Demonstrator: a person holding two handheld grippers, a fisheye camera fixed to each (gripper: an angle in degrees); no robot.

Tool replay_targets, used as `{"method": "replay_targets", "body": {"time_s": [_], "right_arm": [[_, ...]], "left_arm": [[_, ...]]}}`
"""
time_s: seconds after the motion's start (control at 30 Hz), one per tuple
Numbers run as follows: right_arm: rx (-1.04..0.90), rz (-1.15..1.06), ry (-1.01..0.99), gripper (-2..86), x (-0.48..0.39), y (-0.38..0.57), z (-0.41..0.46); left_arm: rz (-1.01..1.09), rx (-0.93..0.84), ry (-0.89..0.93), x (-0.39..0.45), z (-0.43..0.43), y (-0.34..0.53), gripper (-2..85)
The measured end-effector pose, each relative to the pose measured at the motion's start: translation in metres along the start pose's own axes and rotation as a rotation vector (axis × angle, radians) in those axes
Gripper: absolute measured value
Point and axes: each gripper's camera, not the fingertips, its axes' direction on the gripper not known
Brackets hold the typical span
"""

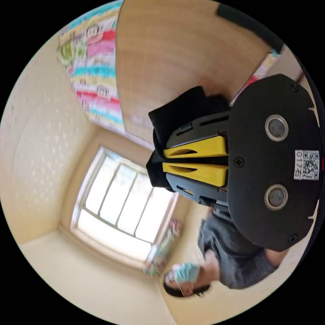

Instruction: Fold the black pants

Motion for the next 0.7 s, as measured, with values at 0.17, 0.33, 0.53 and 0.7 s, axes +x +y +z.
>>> {"method": "replay_targets", "body": {"time_s": [0.17, 0.33, 0.53, 0.7], "right_arm": [[0.055, 0.053, -0.001, 6.1, -0.006, 0.006, 0.043], [-0.226, 0.054, -0.072, 17.2, -0.015, -0.042, 0.191], [-0.506, 0.304, -0.21, 23.1, 0.037, -0.08, 0.366], [-0.793, 0.39, -0.11, 23.0, 0.038, -0.072, 0.456]], "left_arm": [[0.422, -0.185, -0.2, 0.104, 0.087, 0.008, 3.8], [0.67, -0.512, -0.273, 0.137, 0.203, 0.077, 3.8], [0.735, -0.787, -0.271, 0.123, 0.296, 0.167, 3.7], [0.84, -0.969, -0.425, 0.108, 0.344, 0.246, 3.7]]}}
